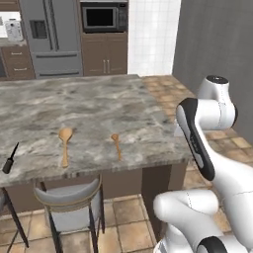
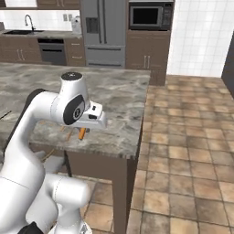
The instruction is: Pick up the metallic utensils from the counter and place them in the open drawer. Make sure not to pick up any wooden utensils.
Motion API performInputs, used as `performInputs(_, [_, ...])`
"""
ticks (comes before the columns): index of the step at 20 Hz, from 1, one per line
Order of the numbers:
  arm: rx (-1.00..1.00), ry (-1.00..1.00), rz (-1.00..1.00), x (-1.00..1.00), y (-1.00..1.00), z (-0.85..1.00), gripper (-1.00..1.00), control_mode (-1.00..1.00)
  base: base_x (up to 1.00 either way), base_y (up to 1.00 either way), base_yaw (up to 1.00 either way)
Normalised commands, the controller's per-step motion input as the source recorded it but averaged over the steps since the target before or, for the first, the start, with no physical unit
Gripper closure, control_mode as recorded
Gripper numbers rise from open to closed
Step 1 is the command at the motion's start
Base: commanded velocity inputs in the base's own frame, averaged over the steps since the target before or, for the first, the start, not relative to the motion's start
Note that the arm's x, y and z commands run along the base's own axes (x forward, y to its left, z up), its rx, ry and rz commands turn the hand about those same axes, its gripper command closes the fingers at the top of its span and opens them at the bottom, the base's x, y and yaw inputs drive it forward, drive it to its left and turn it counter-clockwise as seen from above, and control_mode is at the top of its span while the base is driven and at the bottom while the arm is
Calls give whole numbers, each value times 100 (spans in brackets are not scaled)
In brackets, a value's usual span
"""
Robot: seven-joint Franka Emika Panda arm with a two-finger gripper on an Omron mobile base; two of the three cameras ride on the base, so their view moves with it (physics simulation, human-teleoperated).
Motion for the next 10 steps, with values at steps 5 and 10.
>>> performInputs(5, [0, 0, 0, 0, 0, 0, 100, 100, 16, -100, 0])
performInputs(10, [0, 0, 0, 0, 0, 0, 100, 100, 56, -100, 1])
